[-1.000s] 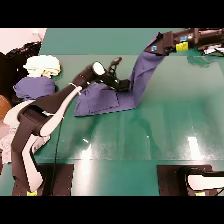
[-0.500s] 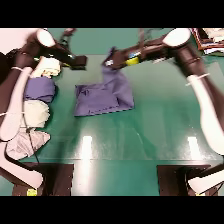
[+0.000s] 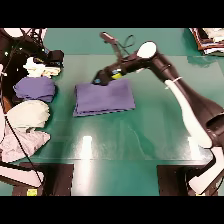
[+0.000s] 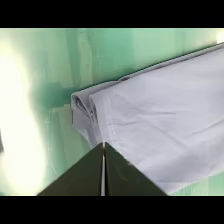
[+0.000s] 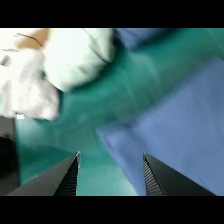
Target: Fold the shirts.
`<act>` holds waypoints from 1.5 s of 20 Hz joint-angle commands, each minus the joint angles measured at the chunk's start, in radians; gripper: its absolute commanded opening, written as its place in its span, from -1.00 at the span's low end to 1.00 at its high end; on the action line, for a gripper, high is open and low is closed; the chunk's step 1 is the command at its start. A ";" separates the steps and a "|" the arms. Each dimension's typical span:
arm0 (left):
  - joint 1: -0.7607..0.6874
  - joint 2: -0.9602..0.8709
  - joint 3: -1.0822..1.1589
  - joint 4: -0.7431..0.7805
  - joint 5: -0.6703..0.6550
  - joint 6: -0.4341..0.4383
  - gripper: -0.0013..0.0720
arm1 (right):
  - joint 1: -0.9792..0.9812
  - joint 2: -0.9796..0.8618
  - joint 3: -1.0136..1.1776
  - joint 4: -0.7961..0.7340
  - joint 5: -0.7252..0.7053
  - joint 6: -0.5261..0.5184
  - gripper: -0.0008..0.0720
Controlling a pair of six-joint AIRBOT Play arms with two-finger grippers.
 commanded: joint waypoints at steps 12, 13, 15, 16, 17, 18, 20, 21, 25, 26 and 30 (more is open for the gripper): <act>0.005 0.011 0.000 -0.088 0.046 0.012 -0.89 | -0.438 -0.043 -0.461 0.084 0.028 0.150 0.87; 0.005 0.011 0.000 -0.088 0.046 0.012 -0.89 | -0.417 -0.064 -0.460 0.116 0.016 0.150 0.87; 0.005 0.011 0.000 -0.088 0.047 0.012 -0.89 | -0.367 -0.106 -0.424 0.146 0.005 0.149 0.86; 0.005 0.011 0.000 -0.088 0.047 0.012 -0.89 | -0.335 -0.129 -0.386 0.145 0.008 0.149 0.86; 0.005 0.011 0.000 -0.088 0.046 0.012 -0.89 | -0.307 -0.153 -0.344 0.145 0.008 0.150 0.84; 0.005 0.011 0.000 -0.088 0.045 0.012 -0.89 | -0.277 -0.174 -0.300 0.145 0.004 0.150 0.73; 0.005 0.011 0.000 -0.088 0.042 0.012 -0.89 | -0.225 -0.214 -0.228 0.144 -0.008 0.150 0.52; 0.005 0.011 0.000 -0.088 0.040 0.012 -0.88 | -0.207 -0.230 -0.199 0.144 -0.012 0.150 0.31; 0.005 0.011 0.000 -0.094 0.030 0.012 -0.89 | -0.182 -0.260 -0.110 0.143 -0.031 0.149 -0.94; 0.005 0.011 0.000 -0.105 0.024 0.012 -0.89 | -0.191 -0.258 -0.089 0.143 -0.024 0.149 -0.94; -0.047 0.011 0.000 -0.118 0.003 0.042 -0.89 | -0.296 -0.153 -0.130 0.135 -0.038 0.149 -0.94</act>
